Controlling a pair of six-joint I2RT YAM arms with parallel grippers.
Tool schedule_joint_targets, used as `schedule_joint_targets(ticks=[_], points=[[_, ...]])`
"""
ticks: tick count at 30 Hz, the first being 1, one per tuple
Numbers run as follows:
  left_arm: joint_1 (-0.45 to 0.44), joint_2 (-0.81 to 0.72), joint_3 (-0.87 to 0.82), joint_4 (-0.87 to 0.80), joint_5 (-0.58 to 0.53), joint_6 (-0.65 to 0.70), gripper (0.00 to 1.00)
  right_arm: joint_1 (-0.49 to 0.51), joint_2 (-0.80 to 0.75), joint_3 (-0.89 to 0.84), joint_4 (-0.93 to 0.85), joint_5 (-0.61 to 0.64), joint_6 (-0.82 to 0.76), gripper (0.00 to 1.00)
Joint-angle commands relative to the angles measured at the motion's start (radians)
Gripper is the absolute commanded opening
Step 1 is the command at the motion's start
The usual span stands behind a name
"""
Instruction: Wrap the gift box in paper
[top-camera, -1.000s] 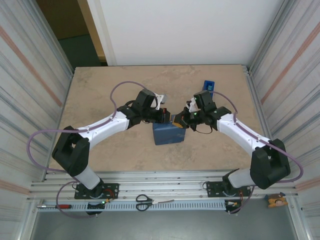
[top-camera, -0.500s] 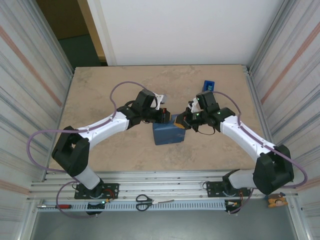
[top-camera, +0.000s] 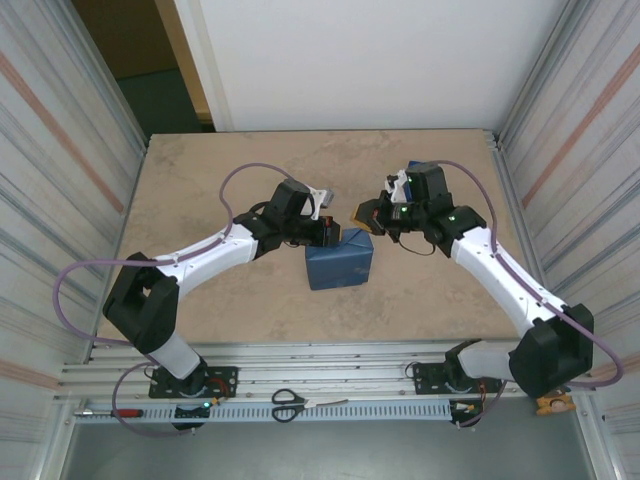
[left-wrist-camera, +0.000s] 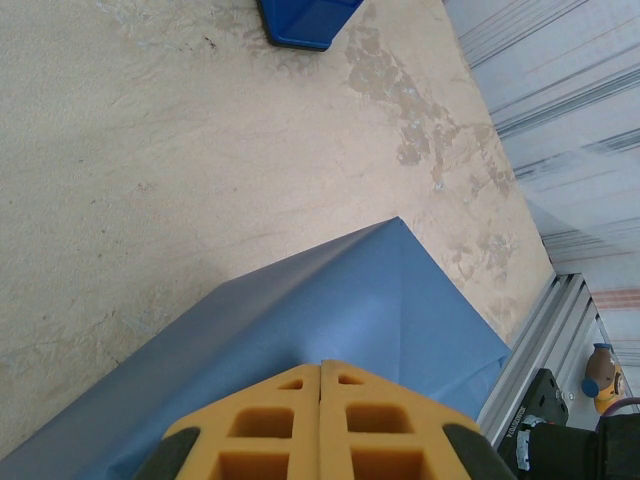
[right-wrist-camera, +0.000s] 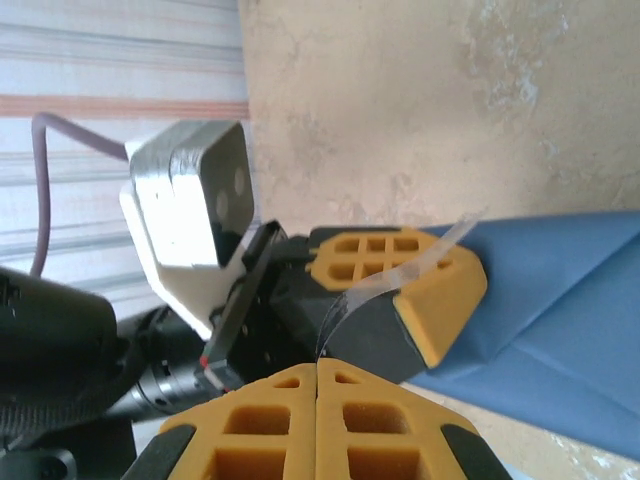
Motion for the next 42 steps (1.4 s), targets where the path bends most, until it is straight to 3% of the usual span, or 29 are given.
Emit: schedule_joint_targets(ticks=[1,19,36,42], points=[[-0.033,0.081,-0.08,-0.174,-0.009,-0.024,0.0,0.001,0.052,-0.022,0.152,-0.014,0.07,0.05],[-0.033,0.059,-0.094,-0.146,-0.018,-0.048,0.0,0.072,0.019,-0.202,0.097,0.012,0.107,0.06],[-0.033,0.052,-0.082,-0.141,-0.018,-0.053,0.0,0.109,0.069,-0.129,-0.088,0.07,0.027,0.03],[-0.032,0.032,-0.068,-0.136,-0.007,-0.049,0.0,0.148,0.126,-0.044,-0.287,0.224,-0.066,0.02]])
